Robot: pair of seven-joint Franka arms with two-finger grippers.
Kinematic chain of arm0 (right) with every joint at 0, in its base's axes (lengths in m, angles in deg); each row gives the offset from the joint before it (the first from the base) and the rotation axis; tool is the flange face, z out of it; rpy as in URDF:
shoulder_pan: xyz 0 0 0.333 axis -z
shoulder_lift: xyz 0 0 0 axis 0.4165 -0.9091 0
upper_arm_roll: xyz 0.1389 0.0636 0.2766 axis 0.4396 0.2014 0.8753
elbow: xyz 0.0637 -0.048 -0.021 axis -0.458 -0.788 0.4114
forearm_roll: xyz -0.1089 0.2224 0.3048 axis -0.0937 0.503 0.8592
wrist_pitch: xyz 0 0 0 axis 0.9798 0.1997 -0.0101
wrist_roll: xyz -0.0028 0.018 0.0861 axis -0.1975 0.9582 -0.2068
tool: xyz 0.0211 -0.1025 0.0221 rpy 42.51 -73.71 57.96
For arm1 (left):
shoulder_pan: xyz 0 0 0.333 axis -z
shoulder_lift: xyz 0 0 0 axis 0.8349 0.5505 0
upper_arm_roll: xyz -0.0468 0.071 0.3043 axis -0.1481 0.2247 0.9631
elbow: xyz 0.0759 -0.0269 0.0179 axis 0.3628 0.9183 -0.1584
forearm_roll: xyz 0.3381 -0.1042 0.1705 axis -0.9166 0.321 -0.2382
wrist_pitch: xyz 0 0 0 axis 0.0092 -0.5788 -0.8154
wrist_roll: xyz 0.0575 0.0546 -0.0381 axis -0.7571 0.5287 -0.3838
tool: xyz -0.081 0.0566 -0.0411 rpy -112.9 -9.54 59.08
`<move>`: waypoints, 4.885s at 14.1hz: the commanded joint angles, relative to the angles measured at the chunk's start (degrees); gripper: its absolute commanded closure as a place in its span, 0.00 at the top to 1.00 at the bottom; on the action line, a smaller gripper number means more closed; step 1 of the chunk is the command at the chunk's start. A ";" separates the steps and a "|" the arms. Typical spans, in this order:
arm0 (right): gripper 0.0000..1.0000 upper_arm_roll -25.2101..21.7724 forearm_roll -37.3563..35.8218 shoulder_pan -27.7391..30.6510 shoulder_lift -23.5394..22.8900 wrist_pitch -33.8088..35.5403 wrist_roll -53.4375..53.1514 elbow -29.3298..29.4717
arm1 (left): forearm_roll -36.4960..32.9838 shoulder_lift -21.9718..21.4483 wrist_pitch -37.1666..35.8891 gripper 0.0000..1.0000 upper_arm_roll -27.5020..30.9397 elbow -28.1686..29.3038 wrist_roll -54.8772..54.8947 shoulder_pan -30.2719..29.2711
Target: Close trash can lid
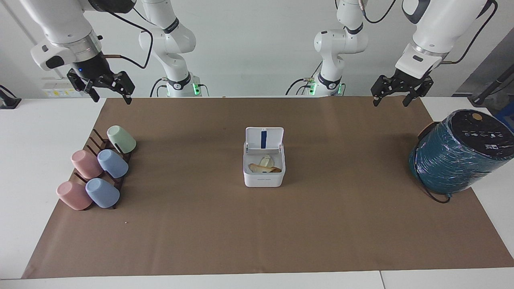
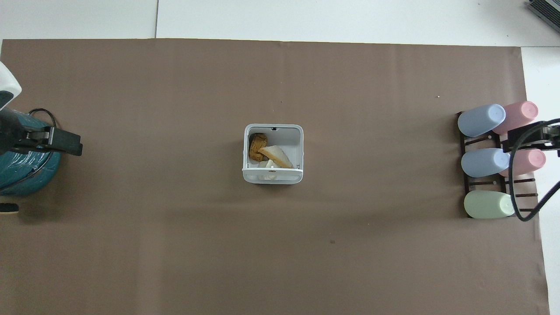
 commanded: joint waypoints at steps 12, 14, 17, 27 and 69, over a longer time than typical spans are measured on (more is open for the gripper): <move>1.00 0.33 -0.84 0.03 1.38 -0.15 0.82 -1.50 | -0.74 -0.50 2.26 1.00 -0.80 1.41 0.03 3.46; 1.00 0.33 -0.76 0.03 1.38 -0.15 0.73 -1.50 | -0.66 -1.29 4.02 1.00 -0.88 3.25 0.12 5.39; 1.00 0.33 -0.32 0.12 1.38 -0.15 0.65 -1.58 | -0.48 -3.66 9.11 0.58 -0.89 8.87 0.12 10.39; 1.00 0.33 -0.32 0.12 1.47 -0.15 0.73 -1.58 | -0.48 -4.90 22.65 0.00 -0.89 19.34 -2.41 26.92; 1.00 0.33 -0.32 0.12 1.56 -0.15 0.73 -1.85 | -1.01 22.97 60.37 0.00 0.26 12.58 -11.22 30.36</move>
